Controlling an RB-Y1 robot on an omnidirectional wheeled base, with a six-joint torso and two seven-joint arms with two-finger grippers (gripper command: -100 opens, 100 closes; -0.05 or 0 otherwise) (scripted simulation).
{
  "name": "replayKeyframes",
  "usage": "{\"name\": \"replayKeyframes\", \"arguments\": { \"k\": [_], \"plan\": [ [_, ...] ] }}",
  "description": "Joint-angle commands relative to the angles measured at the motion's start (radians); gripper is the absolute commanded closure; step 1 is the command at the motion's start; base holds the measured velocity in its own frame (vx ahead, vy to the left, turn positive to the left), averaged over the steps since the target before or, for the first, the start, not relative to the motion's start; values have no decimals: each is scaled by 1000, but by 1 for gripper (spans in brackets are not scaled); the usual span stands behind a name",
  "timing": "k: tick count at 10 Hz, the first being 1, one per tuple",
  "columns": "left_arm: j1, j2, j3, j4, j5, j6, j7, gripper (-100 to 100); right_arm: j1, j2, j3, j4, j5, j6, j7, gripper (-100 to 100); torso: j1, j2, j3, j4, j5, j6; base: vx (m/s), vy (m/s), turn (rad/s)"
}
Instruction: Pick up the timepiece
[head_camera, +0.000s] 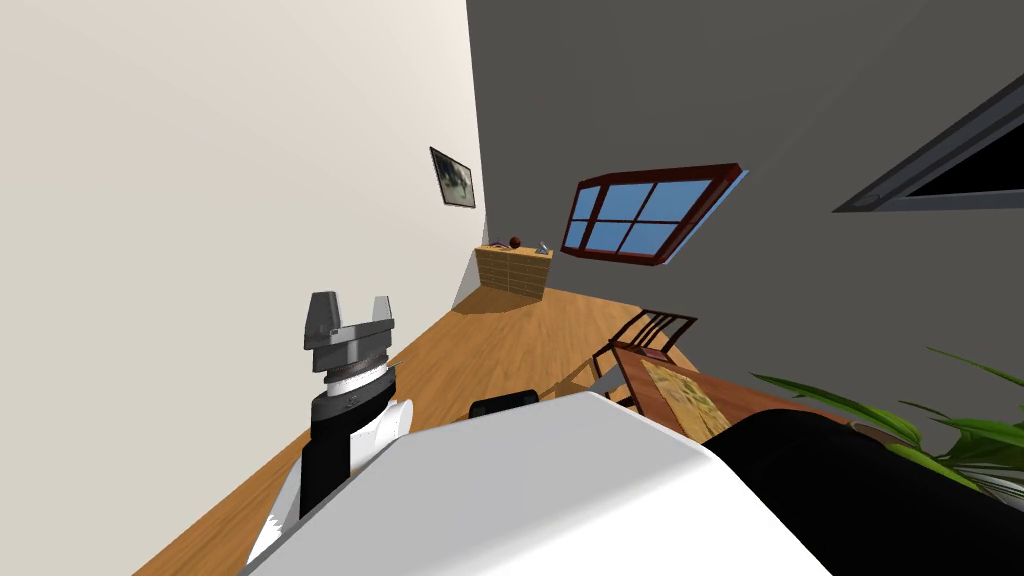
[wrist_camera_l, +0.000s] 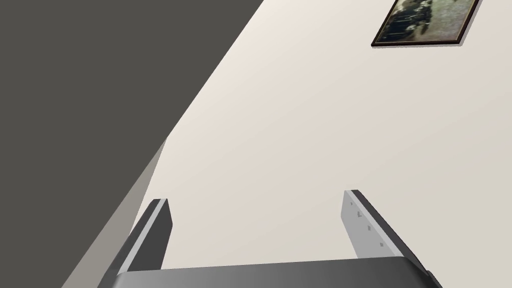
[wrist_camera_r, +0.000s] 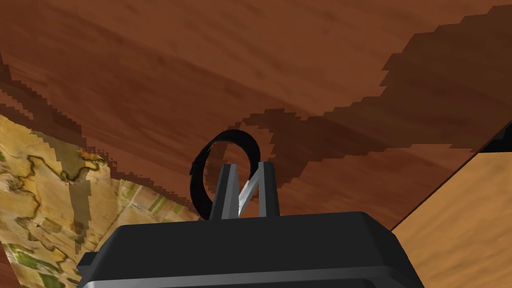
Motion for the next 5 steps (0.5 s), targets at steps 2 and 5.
{"name": "replayKeyframes", "arguments": {
  "k": [2,5],
  "plan": [
    [0,0,0,0,0,0,0,0,0,-38,-11,-2,6,-37,-6,100,3,0,0,0,1,0,2,51,-62],
    [0,0,0,0,0,0,0,0,-1,-41,-15,2,5,-45,-2,0,3,0,0,0,1,0,-4,31,-19]
  ]
}}
